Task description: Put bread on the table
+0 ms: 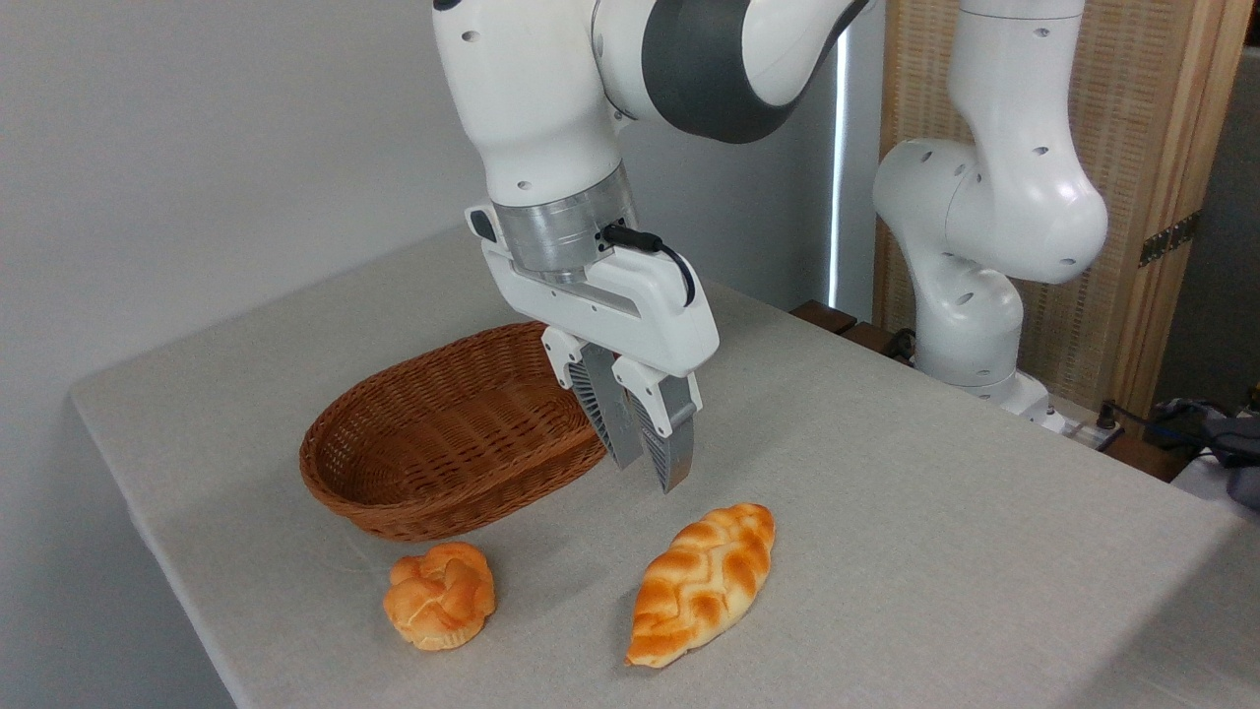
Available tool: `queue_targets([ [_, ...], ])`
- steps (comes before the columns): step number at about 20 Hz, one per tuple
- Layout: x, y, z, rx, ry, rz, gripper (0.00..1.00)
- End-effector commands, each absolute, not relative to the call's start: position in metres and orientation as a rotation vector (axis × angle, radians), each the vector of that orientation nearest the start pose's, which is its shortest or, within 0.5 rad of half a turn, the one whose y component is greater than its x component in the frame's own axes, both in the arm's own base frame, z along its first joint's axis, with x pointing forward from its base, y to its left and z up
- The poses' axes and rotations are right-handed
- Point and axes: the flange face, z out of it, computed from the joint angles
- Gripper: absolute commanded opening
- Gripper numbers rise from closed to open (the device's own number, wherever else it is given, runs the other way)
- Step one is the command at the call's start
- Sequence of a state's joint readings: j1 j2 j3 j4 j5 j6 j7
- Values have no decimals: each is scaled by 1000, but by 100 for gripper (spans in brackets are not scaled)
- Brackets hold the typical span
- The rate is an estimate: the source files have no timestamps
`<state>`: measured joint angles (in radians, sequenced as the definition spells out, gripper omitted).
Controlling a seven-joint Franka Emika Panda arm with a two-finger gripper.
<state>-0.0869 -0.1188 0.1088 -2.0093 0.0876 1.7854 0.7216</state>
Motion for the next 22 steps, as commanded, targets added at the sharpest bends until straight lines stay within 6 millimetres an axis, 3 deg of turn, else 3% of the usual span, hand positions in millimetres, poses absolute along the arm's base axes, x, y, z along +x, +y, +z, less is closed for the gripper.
queue_targets([
  [1,511,24,507,-2887,1095,171,93],
  [4,513,20,515,-2899,1071,138,100],
  [10,525,3,576,-2999,1015,-79,100],
  [13,524,-8,607,-2992,1059,-70,100],
  [14,524,-20,613,-2980,1094,-75,100],
  [18,522,-51,617,-2955,1173,-82,100],
  [22,542,-57,624,-2966,1140,-90,100],
])
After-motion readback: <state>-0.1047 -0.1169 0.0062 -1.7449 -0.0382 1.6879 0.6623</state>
